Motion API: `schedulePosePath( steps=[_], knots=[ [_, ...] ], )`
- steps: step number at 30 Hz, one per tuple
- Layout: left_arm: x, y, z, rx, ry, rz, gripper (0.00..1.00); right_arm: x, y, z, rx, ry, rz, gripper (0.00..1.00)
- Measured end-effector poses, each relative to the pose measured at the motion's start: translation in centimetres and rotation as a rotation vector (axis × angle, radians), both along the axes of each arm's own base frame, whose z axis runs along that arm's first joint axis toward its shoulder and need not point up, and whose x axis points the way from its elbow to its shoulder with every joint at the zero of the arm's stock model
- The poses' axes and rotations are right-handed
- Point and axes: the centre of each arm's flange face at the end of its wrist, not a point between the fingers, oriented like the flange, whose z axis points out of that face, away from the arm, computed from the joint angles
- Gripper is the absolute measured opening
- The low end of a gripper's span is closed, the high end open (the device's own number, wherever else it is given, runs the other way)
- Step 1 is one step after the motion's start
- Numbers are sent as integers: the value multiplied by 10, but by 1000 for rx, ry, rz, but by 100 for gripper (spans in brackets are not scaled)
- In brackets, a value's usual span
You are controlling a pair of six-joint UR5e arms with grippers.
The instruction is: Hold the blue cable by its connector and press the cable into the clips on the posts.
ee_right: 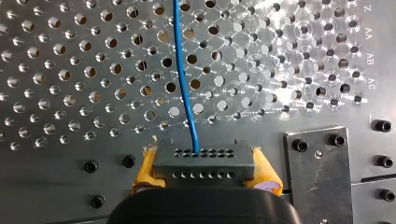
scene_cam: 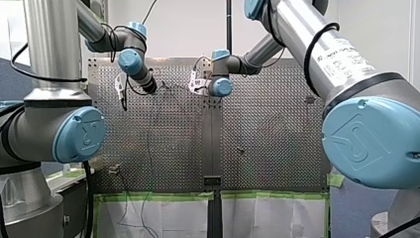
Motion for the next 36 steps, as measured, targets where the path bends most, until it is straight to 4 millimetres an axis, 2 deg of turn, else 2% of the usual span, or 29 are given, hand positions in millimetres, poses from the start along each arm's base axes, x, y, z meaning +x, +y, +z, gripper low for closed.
schedulePosePath(
  steps=[36],
  knots=[
    [-3,-11,1,271,-23,-148,100,-1,-1,-1,-2,5,-3,0]
  ],
)
